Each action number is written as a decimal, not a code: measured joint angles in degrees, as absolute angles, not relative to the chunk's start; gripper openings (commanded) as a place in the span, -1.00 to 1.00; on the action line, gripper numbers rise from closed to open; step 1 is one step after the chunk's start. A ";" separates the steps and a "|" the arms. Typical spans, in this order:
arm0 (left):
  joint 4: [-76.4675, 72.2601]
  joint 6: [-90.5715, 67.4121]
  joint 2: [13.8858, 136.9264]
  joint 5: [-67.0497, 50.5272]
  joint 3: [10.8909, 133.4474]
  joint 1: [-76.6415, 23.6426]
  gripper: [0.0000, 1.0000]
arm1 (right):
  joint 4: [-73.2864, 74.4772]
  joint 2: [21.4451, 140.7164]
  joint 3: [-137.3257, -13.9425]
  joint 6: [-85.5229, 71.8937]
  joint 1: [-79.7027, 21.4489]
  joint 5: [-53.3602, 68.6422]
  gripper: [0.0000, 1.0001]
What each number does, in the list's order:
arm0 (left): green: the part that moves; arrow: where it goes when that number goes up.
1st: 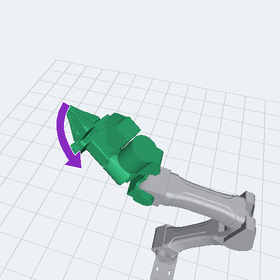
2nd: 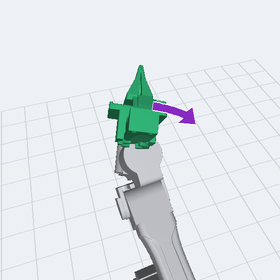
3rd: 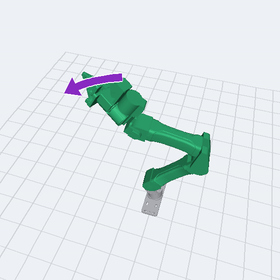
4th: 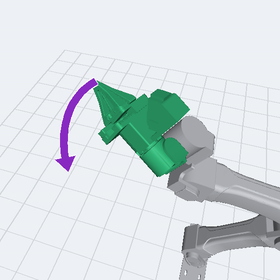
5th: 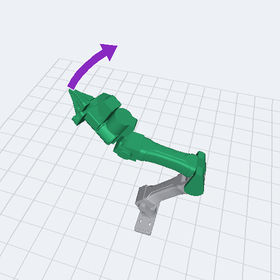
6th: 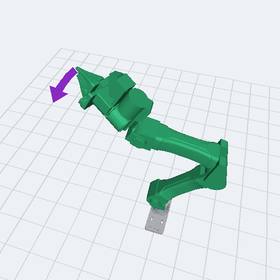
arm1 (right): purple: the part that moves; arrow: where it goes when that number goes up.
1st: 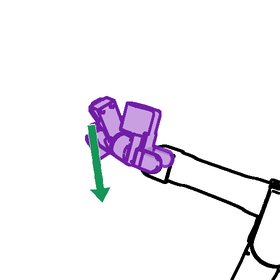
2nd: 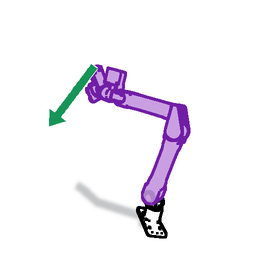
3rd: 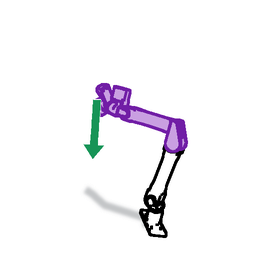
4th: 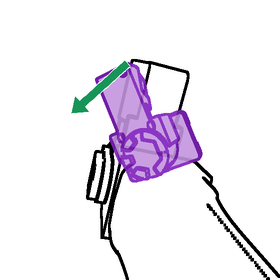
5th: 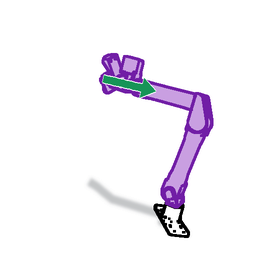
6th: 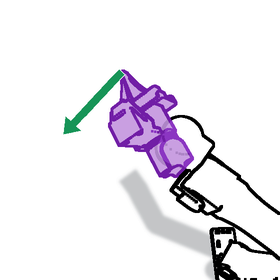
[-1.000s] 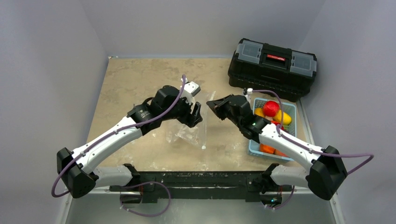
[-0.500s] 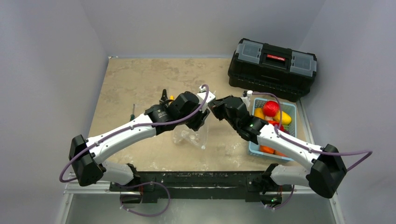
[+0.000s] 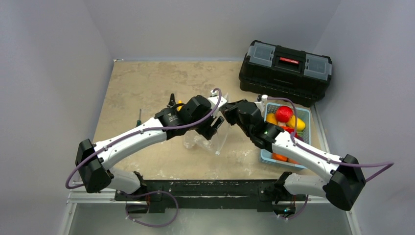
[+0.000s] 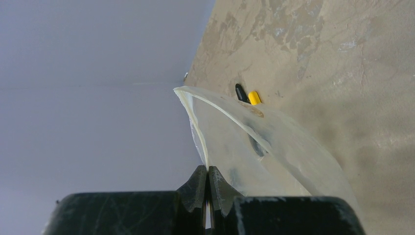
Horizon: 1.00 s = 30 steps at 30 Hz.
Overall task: Place the food in the zip-top bag and seal the zipper
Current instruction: Open the zipper of the food storage bag at the center of the board.
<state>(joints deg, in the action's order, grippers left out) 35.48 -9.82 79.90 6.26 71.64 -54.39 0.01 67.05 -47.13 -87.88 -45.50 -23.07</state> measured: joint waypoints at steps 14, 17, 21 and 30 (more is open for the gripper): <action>28.25 -14.22 75.50 7.86 68.49 -54.41 0.47 | -0.03 67.33 -47.13 -88.55 -46.15 -21.98 -1.00; 27.55 -15.14 76.27 9.41 68.49 -54.41 0.16 | -0.03 67.48 -47.13 -88.64 -46.85 -22.00 -1.00; 27.94 -15.88 77.95 11.81 68.49 -54.41 -0.09 | 0.51 67.51 -47.27 -88.71 -47.81 -22.09 -1.00; 29.67 -15.62 78.65 14.68 68.93 -54.41 -0.76 | 5.65 68.05 -49.21 -88.36 -49.15 -25.82 -0.35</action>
<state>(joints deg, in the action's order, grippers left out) 29.67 -15.62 78.65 14.68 68.93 -54.41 5.65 68.05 -49.21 -88.36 -49.15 -25.82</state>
